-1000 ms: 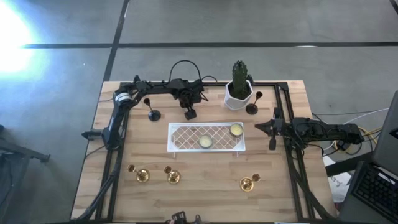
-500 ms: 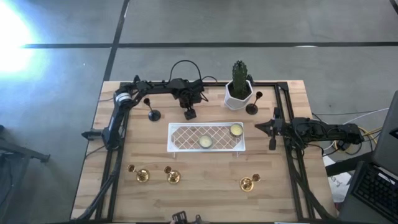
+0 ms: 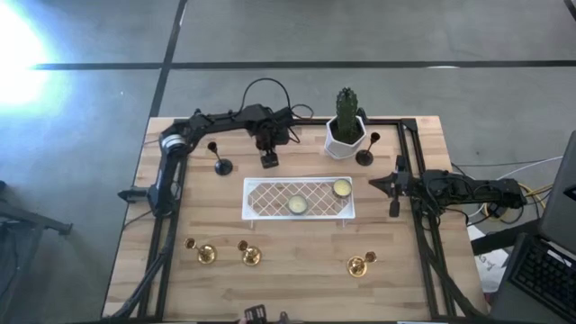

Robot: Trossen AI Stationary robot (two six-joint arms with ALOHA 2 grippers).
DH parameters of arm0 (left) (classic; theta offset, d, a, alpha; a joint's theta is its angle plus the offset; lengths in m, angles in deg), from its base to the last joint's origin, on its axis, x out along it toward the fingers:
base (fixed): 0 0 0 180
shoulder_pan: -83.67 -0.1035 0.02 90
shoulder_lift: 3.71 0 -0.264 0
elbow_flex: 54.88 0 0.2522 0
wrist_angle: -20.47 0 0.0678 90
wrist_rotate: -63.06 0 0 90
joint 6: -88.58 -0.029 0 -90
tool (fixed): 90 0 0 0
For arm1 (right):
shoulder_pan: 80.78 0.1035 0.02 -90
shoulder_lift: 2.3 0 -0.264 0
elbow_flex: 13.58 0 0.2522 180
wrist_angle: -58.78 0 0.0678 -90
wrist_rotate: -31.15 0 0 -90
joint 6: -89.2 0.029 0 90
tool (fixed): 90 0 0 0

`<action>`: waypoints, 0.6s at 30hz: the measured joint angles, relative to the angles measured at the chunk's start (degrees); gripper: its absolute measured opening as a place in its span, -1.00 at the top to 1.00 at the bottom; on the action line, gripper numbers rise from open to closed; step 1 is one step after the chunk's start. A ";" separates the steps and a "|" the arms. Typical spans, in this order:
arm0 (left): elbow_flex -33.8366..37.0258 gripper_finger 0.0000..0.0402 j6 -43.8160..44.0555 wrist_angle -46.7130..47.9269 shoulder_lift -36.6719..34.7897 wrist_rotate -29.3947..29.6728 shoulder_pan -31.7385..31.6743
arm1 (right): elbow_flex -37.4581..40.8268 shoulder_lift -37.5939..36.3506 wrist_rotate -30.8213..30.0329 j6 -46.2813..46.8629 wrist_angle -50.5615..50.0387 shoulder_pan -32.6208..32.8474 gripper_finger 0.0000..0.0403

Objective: Pick & Place candle stick holders
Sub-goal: Put the orange scented candle on the shelf

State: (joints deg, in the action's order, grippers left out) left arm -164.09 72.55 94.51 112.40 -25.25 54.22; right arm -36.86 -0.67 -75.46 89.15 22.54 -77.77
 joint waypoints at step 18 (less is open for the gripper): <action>-19.26 -0.50 0.79 18.43 -12.78 -0.47 1.05 | 0.00 0.02 0.04 0.00 -0.01 0.01 0.96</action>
State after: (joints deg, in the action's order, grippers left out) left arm -183.35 73.34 112.94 99.62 -25.71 55.27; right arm -36.86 -0.65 -75.43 89.14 22.53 -77.76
